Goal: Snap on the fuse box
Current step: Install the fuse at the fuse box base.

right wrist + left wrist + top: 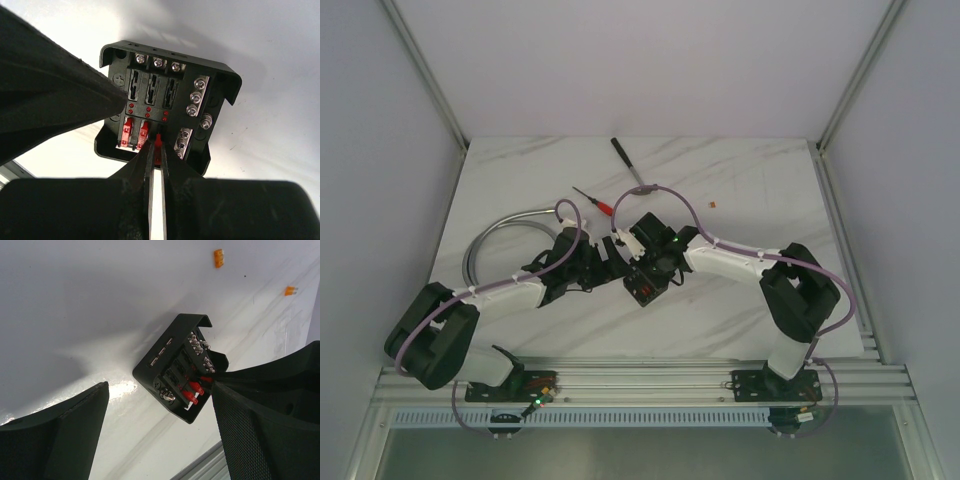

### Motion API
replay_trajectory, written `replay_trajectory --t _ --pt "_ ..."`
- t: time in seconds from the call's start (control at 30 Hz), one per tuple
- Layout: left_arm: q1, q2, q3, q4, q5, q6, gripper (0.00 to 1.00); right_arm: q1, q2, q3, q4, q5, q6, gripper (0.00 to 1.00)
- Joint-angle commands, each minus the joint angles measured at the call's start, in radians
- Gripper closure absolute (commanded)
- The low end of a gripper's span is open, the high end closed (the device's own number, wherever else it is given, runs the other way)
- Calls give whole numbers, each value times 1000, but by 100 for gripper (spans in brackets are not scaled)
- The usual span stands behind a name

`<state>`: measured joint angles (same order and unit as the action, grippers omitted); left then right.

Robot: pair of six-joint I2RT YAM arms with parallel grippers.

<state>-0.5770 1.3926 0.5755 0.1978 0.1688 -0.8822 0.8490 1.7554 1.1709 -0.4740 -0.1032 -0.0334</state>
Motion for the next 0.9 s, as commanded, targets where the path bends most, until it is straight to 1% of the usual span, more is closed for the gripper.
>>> replay_trajectory --t 0.0,0.17,0.3,0.87 --pt "-4 11 -9 28 14 -7 8 12 25 -20 21 11 18 92" --pt "-6 11 -10 30 14 -9 8 16 25 -17 21 11 20 85" --pt "-8 11 -11 32 13 -11 8 15 13 -17 24 6 23 82" --pt "-11 11 -18 35 12 -15 8 16 -13 -14 23 6 32 78"
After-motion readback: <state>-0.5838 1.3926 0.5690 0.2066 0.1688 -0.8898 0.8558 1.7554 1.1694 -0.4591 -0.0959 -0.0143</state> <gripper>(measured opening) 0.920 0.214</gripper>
